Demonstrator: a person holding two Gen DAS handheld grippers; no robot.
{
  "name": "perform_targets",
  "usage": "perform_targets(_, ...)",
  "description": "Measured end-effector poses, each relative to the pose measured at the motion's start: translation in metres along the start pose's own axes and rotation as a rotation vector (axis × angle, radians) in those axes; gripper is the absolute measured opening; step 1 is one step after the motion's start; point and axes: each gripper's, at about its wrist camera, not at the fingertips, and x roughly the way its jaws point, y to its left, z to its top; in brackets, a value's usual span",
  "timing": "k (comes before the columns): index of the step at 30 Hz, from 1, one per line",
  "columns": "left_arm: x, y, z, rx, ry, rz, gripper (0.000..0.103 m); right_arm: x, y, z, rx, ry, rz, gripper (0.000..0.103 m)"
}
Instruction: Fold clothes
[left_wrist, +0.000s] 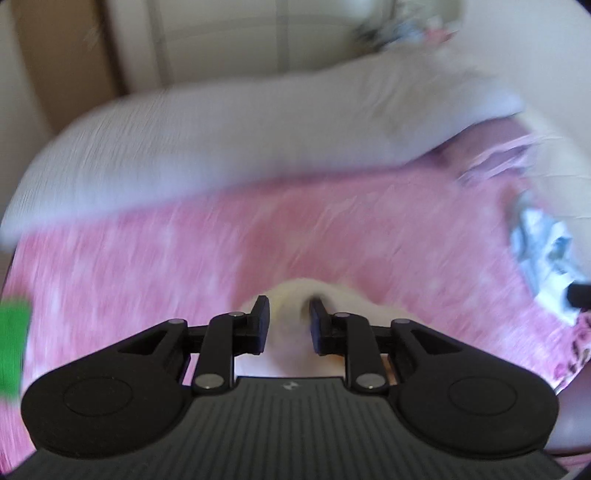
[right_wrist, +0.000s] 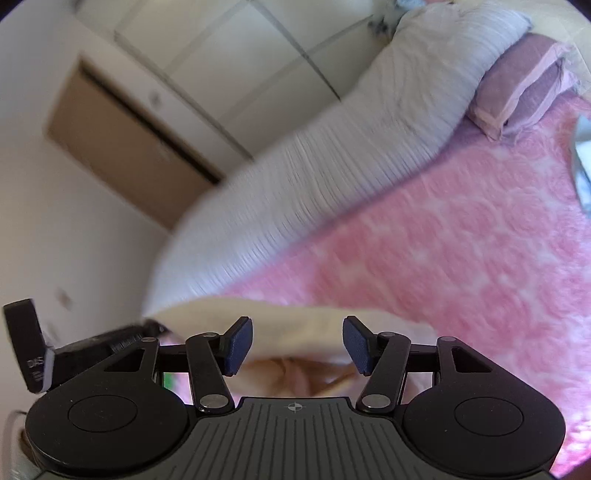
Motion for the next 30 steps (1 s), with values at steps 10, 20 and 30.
perform_targets(10,-0.004,0.027,-0.125,-0.066,0.188,0.172,0.019,0.033,-0.001,-0.144,-0.319,0.234,-0.126,0.058)
perform_targets(20,-0.063,-0.037,-0.176,-0.150,0.153,0.264,0.026,0.027,-0.021,-0.183,-0.712,0.237,-0.188,0.058)
perform_targets(30,-0.067,-0.074,-0.218,-0.230,0.196,0.286,0.029,0.005,-0.044,-0.214,-0.773,0.313,-0.112,0.058)
